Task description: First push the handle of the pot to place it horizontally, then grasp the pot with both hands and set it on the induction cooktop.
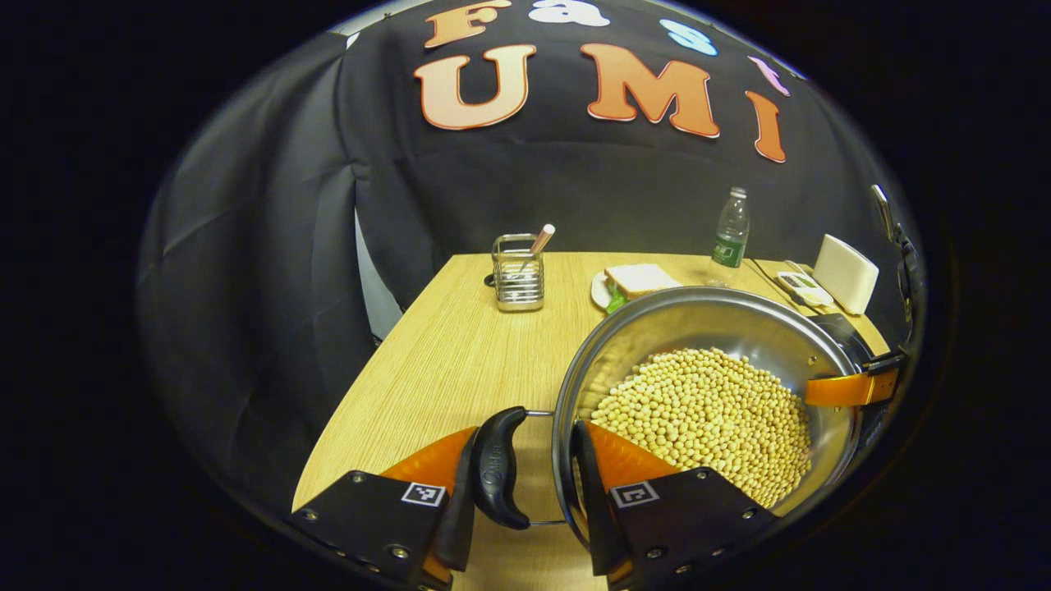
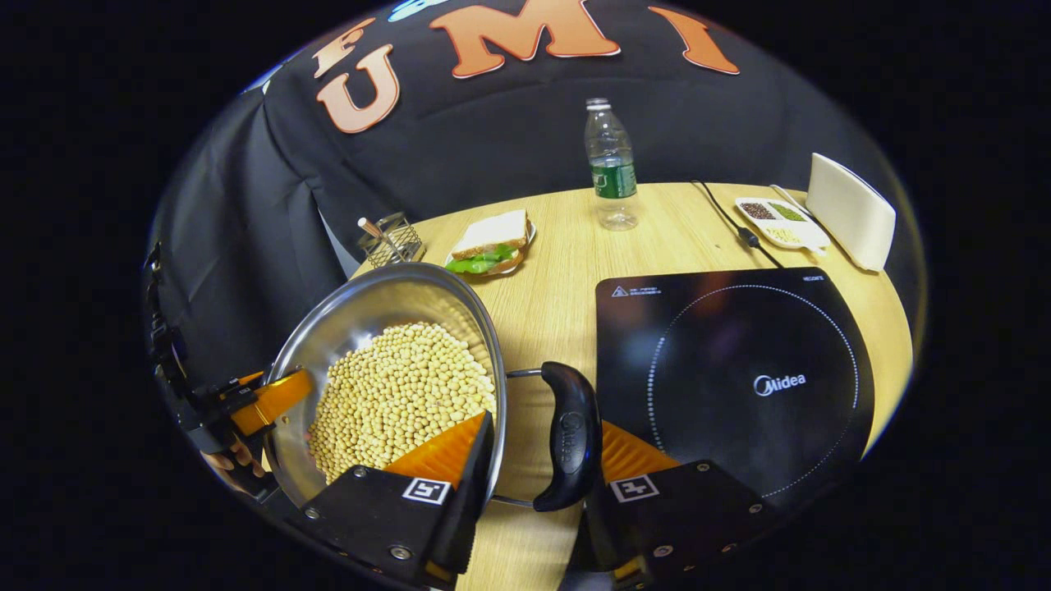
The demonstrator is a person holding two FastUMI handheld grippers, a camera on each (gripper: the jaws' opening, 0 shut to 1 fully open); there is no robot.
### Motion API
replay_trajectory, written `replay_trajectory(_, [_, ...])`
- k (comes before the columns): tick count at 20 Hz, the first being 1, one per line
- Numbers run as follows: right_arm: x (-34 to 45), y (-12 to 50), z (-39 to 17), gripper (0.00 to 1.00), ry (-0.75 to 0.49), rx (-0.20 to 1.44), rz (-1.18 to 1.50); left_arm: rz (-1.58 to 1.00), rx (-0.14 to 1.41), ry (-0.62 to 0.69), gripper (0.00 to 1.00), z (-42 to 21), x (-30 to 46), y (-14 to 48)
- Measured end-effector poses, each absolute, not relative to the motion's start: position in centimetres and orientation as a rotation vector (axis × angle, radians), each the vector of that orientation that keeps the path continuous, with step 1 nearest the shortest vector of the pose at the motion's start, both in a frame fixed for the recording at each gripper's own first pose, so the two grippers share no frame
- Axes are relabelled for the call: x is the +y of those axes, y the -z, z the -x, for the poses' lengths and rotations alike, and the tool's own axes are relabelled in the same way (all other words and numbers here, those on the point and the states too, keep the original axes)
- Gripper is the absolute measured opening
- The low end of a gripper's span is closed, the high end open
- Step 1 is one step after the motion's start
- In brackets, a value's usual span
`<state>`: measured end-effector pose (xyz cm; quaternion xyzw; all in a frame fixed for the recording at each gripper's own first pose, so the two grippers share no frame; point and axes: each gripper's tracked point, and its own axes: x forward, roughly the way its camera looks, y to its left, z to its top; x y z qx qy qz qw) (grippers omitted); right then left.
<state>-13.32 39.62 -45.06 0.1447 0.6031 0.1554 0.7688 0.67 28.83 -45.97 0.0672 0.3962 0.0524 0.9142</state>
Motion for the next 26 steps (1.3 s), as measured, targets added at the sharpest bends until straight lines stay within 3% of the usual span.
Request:
replay_trajectory(1, [38.9, 44.7, 13.0, 0.56, -0.334, 1.298, -0.319, -0.143, 0.801, -0.102, 0.58, -0.8, 28.8, 45.9])
replay_trajectory(6, [36.3, 43.0, 12.1, 0.56, -0.315, 1.254, -0.346, -0.159, 0.770, -0.074, 0.57, -1.1, 28.7, 45.6])
replay_trajectory(7, [35.4, 42.7, 12.1, 0.52, -0.310, 1.244, -0.351, -0.165, 0.762, -0.069, 0.56, -1.1, 28.8, 45.4])
replay_trajectory(9, [33.6, 41.7, 12.0, 0.56, -0.301, 1.229, -0.362, -0.175, 0.747, -0.057, 0.56, -1.4, 28.9, 45.0])
replay_trajectory(26, [18.7, 38.4, 10.4, 0.56, -0.189, 1.089, -0.405, -0.173, 0.677, 0.066, 0.56, -2.5, 29.0, 44.3])
